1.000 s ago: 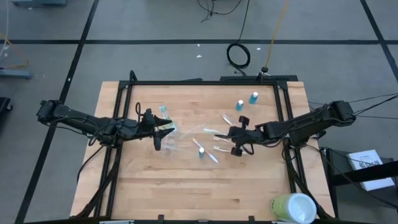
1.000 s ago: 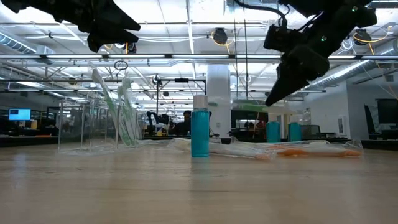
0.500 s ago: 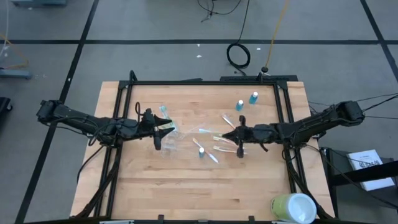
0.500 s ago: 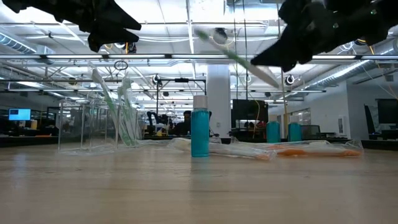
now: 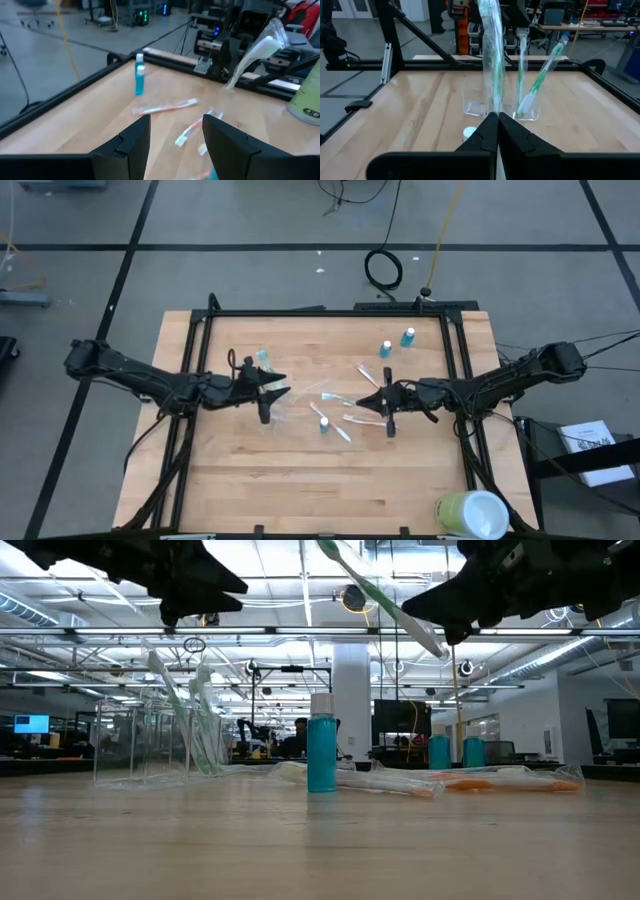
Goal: Pick & Place toothbrushing station
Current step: Put the green toothbrush into the top section of the transparent organizer
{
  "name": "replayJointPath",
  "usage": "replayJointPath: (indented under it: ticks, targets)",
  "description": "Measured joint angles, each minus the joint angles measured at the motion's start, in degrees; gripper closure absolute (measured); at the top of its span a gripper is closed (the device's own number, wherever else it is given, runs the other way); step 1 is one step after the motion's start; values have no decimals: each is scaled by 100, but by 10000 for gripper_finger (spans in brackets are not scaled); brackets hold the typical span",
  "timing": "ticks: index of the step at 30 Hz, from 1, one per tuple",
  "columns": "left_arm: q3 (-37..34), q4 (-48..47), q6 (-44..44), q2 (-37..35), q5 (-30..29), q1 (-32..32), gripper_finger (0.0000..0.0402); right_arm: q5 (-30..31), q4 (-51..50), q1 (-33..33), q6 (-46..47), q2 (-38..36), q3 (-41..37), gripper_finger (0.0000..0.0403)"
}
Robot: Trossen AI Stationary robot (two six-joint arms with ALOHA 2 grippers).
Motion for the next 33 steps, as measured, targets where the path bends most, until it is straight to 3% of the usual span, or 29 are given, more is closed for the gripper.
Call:
replayJointPath:
  ticks: [15,19,28,33]
  targets:
    - [0,1766,416,862,1047,0,219,-435,151,-2,-6,1,0,403]
    - [0,2007,617,915,1042,-2,212,-436,149,-2,1,1,0,403]
    - [0,2125,694,913,1081,-7,94,-434,129,-2,5,1,0,403]
    - [0,2326,693,913,1052,-7,56,-434,129,-2,7,1,2,403]
